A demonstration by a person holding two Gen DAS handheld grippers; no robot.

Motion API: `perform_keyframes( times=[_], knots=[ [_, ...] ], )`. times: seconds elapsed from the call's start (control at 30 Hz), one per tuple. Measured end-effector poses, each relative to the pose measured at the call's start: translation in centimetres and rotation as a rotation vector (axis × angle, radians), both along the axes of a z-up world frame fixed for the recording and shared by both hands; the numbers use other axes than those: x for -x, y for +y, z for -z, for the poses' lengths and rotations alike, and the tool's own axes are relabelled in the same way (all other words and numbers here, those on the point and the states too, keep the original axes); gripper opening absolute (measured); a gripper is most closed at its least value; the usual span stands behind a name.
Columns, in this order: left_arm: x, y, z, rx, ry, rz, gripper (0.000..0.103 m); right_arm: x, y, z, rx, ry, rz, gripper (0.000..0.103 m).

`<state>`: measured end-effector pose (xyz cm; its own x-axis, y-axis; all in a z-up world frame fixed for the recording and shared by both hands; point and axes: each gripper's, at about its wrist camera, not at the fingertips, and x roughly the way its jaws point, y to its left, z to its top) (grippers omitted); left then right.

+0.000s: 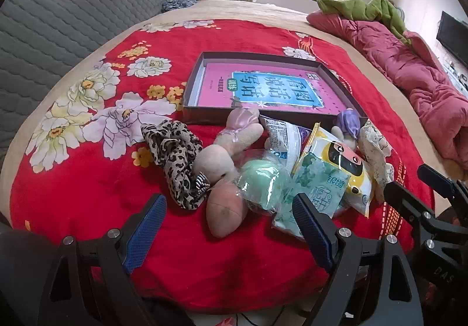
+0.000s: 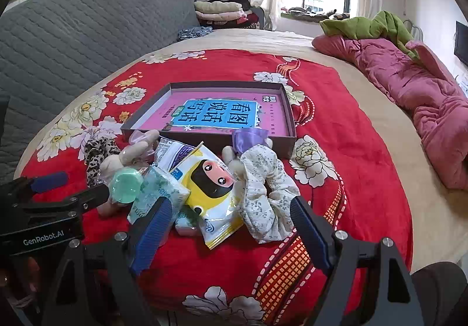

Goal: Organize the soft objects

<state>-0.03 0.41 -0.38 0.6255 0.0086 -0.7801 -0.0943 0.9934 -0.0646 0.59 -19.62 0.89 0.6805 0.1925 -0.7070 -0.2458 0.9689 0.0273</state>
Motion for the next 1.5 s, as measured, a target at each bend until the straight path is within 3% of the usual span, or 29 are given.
perform_keyframes(
  times=[1.5],
  knots=[
    [-0.16, 0.15, 0.15, -0.012, 0.018, -0.001, 0.088, 0.15, 0.33, -0.31, 0.021, -0.023, -0.011, 0.082]
  ],
)
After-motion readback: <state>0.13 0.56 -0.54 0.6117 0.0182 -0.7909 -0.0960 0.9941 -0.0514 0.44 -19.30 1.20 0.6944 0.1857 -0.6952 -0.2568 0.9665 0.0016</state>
